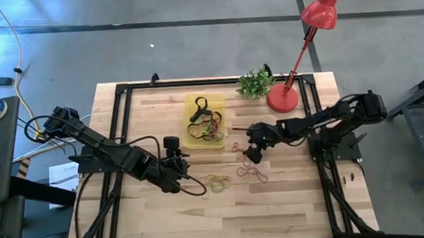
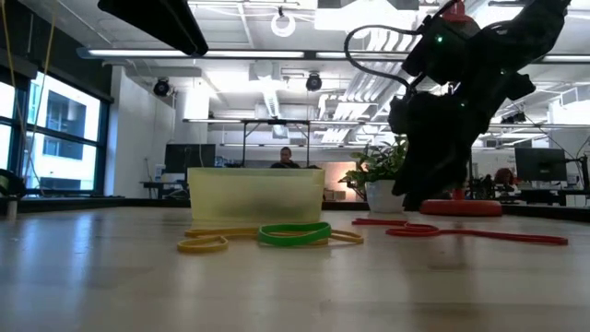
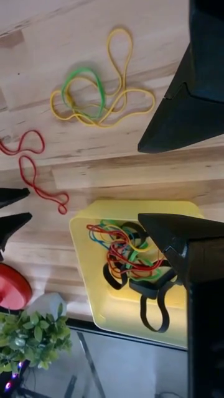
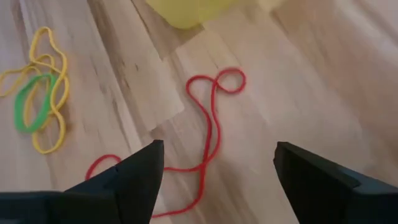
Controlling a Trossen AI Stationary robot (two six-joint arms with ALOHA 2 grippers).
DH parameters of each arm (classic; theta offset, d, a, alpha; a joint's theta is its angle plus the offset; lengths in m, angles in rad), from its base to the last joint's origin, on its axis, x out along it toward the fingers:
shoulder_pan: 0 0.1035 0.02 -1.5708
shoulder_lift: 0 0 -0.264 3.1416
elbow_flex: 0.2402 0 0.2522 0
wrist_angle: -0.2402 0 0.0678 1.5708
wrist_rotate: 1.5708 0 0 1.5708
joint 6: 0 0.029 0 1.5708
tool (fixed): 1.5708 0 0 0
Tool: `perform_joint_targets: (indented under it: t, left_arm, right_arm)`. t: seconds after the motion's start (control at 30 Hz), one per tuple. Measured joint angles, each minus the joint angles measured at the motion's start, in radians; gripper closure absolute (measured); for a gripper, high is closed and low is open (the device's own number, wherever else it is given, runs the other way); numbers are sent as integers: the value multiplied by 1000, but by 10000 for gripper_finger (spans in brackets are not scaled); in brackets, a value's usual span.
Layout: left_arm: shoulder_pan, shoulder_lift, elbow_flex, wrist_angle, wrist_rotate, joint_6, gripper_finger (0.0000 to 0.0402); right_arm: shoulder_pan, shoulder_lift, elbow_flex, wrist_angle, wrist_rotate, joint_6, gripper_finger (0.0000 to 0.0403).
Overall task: Pick and place rubber bands into bin
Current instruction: Put the red rubber band into the yellow bin
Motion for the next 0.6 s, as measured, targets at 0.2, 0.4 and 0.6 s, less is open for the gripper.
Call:
perform_joint_targets:
  t: [0.2,0.4,0.6]
  left_arm:
    - [0,0,0,0,0,0,245]
    - [0,0,0,1,0,-5,245]
    - [0,0,0,-1,0,-27,245]
  right_arm:
    - [54,0,0,35,106,-156,112]
    - [45,43,0,36,90,-233,112]
    - [41,176,65,57,18,-225,112]
